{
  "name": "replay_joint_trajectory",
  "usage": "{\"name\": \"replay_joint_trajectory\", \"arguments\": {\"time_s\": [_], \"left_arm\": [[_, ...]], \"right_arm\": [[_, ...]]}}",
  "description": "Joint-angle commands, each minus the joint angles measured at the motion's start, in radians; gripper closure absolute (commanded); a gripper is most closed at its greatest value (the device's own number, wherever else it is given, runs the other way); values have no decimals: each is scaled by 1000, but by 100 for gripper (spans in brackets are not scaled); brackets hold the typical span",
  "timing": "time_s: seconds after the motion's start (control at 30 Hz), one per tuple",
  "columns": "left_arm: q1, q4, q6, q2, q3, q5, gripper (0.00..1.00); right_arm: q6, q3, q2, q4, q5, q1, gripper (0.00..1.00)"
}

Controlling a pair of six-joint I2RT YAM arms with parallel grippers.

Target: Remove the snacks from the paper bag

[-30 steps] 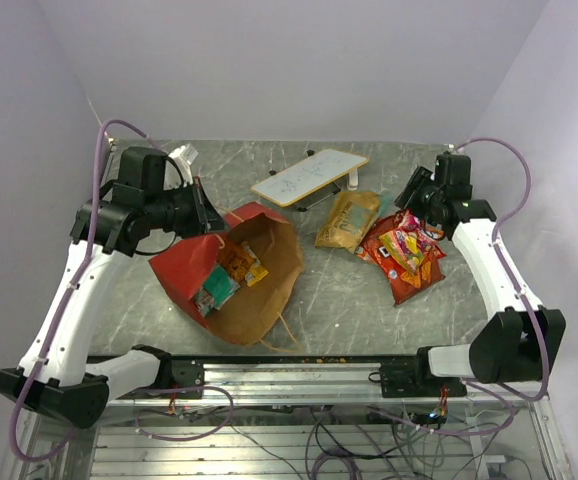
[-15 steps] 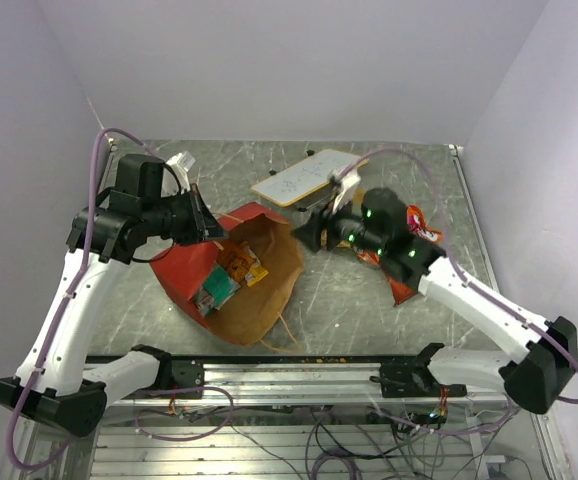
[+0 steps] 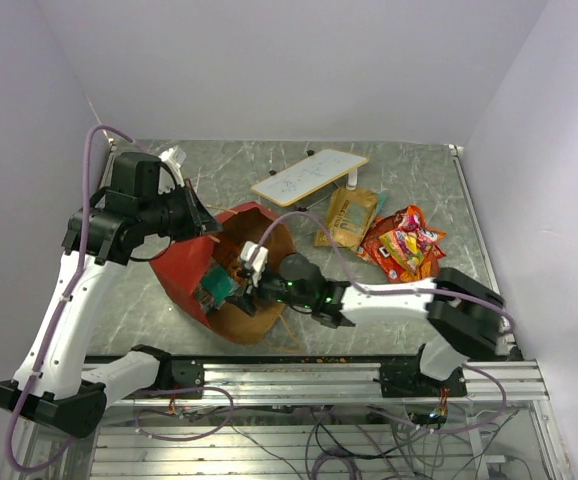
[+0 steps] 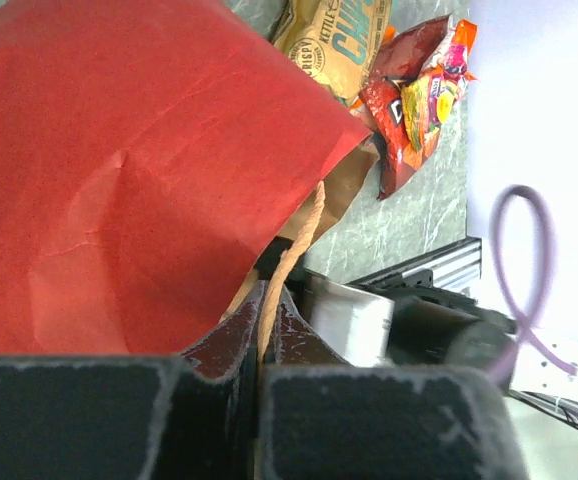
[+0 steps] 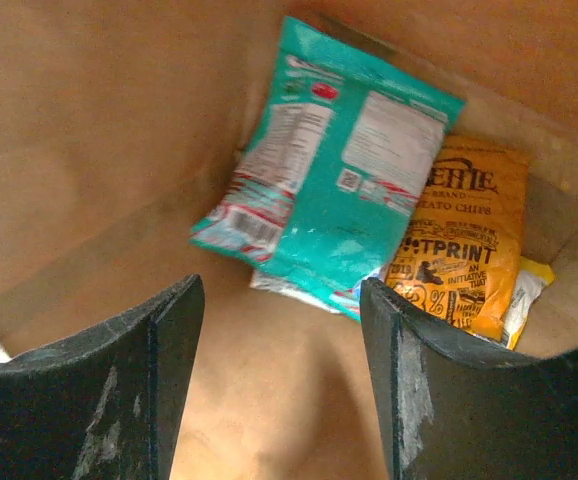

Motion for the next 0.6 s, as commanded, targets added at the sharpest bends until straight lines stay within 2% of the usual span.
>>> {"name": "replay_joint_trajectory", "arguments": {"time_s": [0.0,0.27,0.43,0.5,0.57], "left_arm": [[4,2,26,-14,55,-32,93],[3,-22,96,16,94,-9,93],[4,-48,151,50,148,-7,93],[5,-58,171,63,162,-1,93],[4,-64,187,71,172,3,93]], "right_arm": [[39,87,173,270,163,7,35],[76,271,422,300,273,10,22],[70,317,512,294,263,10,21],[76,331,546,291,264,11,15],[78,349,570,269,271,12,14]]}}
